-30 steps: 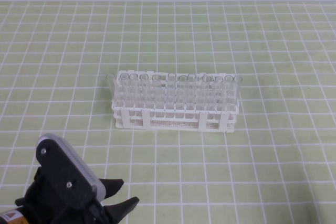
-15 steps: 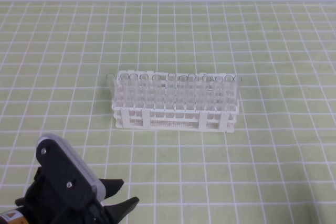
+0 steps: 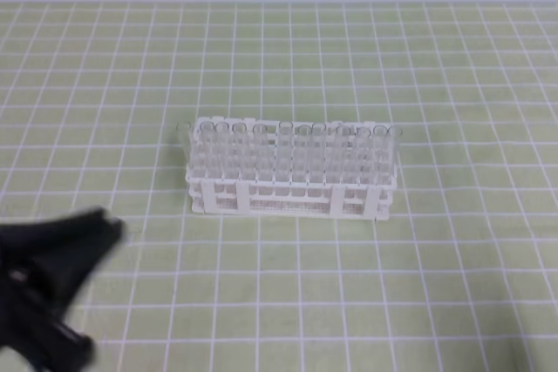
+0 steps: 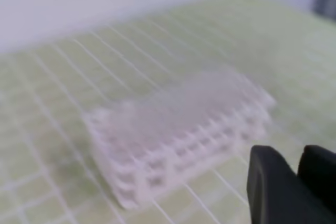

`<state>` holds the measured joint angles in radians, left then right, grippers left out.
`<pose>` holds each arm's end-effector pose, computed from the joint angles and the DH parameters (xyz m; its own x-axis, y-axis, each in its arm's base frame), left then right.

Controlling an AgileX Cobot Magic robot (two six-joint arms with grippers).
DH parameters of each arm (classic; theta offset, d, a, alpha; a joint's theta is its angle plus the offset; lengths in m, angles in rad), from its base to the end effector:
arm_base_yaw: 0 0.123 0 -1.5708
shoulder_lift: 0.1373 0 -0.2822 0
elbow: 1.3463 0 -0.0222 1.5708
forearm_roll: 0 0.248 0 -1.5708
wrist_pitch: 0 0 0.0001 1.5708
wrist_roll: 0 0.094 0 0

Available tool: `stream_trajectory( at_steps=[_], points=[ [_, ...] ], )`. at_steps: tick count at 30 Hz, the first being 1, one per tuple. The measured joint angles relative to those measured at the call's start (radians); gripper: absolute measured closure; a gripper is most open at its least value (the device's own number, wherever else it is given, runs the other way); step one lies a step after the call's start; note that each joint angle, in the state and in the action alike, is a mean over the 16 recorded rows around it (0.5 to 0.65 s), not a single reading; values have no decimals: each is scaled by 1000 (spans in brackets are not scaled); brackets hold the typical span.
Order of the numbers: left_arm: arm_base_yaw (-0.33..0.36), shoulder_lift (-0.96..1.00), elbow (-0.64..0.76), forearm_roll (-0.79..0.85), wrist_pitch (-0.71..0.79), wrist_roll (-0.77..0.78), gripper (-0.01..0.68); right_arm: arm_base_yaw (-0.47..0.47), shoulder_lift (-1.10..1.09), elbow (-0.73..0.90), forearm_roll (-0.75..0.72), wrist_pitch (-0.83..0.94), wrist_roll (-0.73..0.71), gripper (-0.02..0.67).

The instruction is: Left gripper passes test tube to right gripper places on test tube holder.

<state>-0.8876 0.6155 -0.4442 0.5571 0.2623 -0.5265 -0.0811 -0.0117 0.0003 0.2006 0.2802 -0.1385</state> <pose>0.0932 -0.0940 0.2889 -0.1811 0.2462 -0.9522 0.6886 0.7230 0.0560 0.0573 0.0006 0.1883 -0.1731 0.0686 -0.9825 0.0363 0.9973 0.0632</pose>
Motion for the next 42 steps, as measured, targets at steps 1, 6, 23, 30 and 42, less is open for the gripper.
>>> stream_trajectory(
  at_steps=[1,6,23,30,42],
  points=[
    [37,-30,0,-5,-7,0,563,0,0,0,0,0,0,665],
    [223,-170,0,-47,-29,0,613,0,0,0,0,0,0,665],
    [727,-498,127,-428,-262,155,674,0,0,0,0,0,0,665],
    [798,-571,289,-565,-379,289,675,0,1,0,1,0,0,666],
    [805,-608,429,-501,-149,348,675,0,2,0,2,0,0,666]
  ],
)
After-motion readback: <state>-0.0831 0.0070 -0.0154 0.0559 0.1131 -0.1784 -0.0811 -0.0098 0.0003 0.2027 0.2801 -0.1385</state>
